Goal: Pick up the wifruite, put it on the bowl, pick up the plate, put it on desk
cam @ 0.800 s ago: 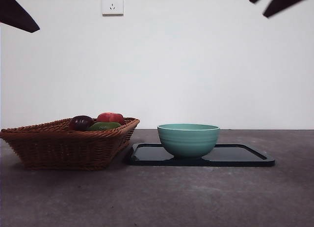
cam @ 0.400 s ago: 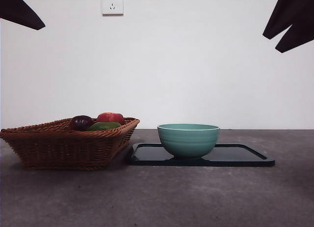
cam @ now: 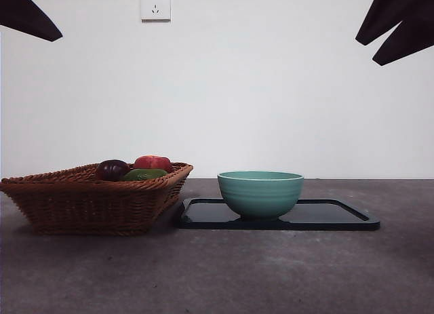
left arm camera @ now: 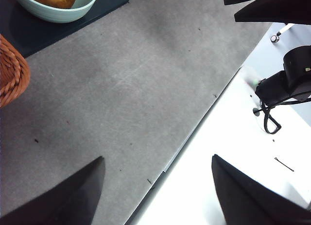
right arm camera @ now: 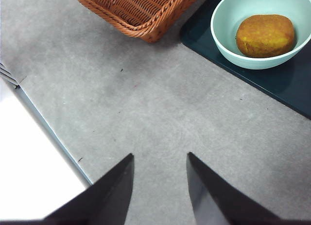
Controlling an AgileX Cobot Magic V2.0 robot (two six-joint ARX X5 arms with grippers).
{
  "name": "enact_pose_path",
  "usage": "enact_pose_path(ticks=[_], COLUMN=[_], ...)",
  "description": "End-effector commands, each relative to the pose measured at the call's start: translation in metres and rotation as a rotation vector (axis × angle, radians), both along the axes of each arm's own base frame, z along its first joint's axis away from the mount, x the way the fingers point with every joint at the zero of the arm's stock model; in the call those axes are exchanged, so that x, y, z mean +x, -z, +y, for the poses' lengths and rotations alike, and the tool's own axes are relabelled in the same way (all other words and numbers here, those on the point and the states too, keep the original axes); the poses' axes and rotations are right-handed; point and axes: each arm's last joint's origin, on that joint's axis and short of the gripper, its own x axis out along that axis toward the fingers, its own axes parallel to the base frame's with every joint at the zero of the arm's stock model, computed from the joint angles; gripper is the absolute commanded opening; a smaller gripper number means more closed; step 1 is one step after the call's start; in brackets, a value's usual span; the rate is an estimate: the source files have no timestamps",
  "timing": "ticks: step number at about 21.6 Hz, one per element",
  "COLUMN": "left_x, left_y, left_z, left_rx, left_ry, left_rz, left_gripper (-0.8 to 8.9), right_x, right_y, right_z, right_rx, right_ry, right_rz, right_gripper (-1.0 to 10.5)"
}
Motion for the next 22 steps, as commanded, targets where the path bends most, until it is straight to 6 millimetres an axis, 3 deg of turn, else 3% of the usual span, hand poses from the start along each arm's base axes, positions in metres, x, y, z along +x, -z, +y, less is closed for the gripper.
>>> enact_pose_path(ticks=[1, 14, 22], left_x=[0.001, 0.003, 0.026], left_y=[-0.003, -0.005, -0.025], left_z=[-0.002, -0.003, -0.015], left_rx=[-0.009, -0.029, -0.077], left_ry=[0.017, 0.015, -0.068], left_rz=[-0.02, -0.049, -0.163], left_gripper=[3.44, 3.43, 3.44], right_x=[0.0, 0.0, 0.0], right_y=[-0.004, -0.004, -0.004], right_z=[0.002, 0.002, 0.002], right_rx=[0.014, 0.014, 0.014], right_ry=[-0.006, -0.006, -0.006], right_rz=[-0.008, -0.007, -0.007], right_gripper=[1.7, 1.7, 1.7])
